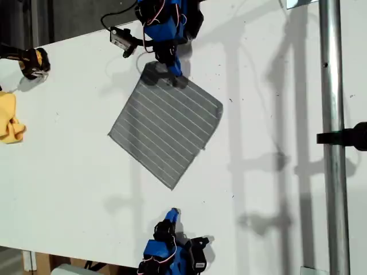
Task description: Grasp corners of a towel and fold twice.
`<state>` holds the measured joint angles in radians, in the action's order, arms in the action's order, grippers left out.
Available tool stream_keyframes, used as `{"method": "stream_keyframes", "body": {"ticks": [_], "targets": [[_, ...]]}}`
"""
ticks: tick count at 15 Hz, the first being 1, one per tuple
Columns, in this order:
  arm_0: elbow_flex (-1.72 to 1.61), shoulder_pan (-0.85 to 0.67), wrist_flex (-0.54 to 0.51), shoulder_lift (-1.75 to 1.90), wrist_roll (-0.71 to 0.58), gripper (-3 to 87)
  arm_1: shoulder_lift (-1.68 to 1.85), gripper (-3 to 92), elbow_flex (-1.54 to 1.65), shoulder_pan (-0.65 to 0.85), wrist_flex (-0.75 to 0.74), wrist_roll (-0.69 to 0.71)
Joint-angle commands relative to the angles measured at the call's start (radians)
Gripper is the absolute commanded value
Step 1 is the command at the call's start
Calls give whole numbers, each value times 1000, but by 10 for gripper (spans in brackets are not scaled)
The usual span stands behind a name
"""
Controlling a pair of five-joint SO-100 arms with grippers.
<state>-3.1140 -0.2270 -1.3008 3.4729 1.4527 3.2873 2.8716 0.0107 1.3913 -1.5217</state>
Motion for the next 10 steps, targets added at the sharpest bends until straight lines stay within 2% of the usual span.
{"method": "stream_keyframes", "body": {"ticks": [1, 3, 7, 9, 10], "targets": [[2, -11, -3, 3, 12, 18, -9, -1, -115, -32, -25, -8], [2, -11, -3, 3, 12, 18, -147, -1, -265, -60, -26, 0], [0, -12, 0, 3, 6, 18, -676, -1, -614, -118, -120, 71], [0, -12, 0, 3, 8, 18, -925, -1, -836, -146, -66, 114], [0, -11, 0, 3, 8, 18, -1058, -1, -976, -158, 6, 135]]}}
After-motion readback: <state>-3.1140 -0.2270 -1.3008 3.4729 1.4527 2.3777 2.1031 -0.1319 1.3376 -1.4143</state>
